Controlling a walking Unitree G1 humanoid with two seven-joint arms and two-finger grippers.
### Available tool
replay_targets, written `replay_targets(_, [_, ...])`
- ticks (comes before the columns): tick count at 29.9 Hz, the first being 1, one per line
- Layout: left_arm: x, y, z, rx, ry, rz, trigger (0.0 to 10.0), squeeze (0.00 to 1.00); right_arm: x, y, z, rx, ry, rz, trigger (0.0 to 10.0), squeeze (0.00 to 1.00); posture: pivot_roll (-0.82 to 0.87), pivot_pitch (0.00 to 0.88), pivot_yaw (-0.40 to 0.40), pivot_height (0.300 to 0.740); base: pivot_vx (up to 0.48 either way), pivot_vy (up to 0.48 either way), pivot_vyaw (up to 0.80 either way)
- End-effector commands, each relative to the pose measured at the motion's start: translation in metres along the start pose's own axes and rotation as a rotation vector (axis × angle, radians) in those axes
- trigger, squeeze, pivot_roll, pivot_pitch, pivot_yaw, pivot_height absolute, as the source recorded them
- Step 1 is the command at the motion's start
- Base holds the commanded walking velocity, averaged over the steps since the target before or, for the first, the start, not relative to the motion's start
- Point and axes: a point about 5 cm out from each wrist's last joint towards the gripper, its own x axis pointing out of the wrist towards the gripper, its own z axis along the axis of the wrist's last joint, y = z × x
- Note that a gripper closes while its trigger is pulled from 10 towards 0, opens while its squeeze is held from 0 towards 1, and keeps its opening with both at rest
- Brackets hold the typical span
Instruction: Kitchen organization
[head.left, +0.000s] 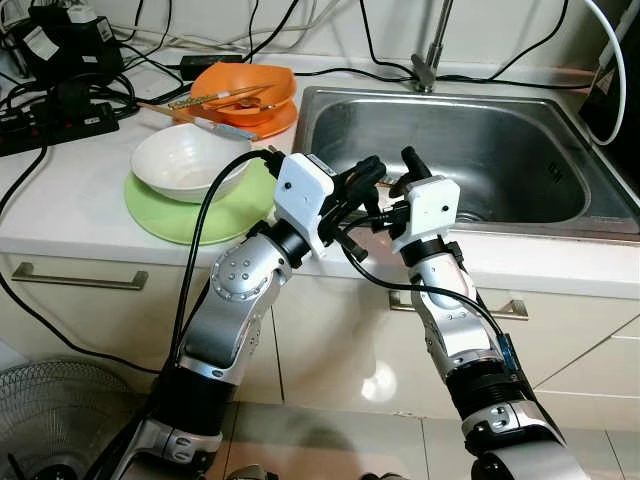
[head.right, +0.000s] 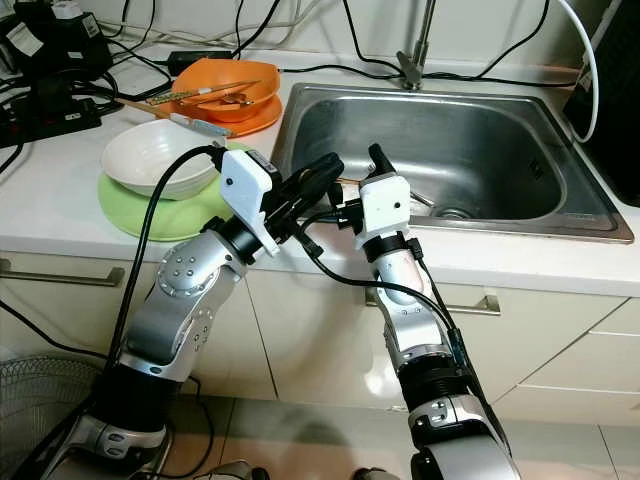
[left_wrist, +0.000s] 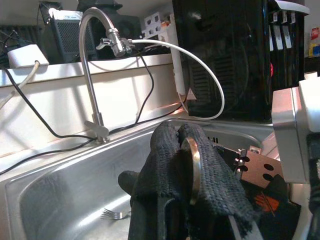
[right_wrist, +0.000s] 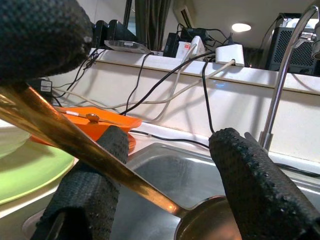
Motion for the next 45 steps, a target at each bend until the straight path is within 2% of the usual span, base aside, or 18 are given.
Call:
replay_targets(1, [0.000,-0.001,0.003,0.017,-0.009,-0.004,10.0,0.00,0.006,0.002,0.010,0.003,-0.049,0.012,0.0,0.00,0.05,0.038,0.018,0.740,0.000,0.000,0.00])
replay_targets(17, [0.000,0.006,-0.004,0.078,0.052,0.038,10.0,0.00,0.006,0.003,0.010,0.009,-0.052,0.015,0.0,0.00,0.05,0.051,0.022,0.740,0.000,0.000,0.00])
replay_targets(31, [0.001,0.013,-0.004,0.124,0.057,0.094,10.0,0.00,0.004,0.003,0.009,0.015,-0.046,0.017,0.0,0.00,0.06,0.058,0.019,0.740,0.000,0.000,0.00])
replay_targets(32, [0.001,0.014,-0.004,0.125,0.057,0.105,10.0,1.00,0.004,0.003,0.009,0.015,-0.046,0.017,0.0,0.00,0.06,0.057,0.019,0.740,0.000,0.000,0.00])
replay_targets(45, [-0.001,0.023,-0.001,0.099,0.033,0.178,10.0,1.00,0.004,0.002,0.009,0.013,-0.048,0.010,0.0,0.00,0.06,0.062,0.015,0.740,0.000,0.000,0.00])
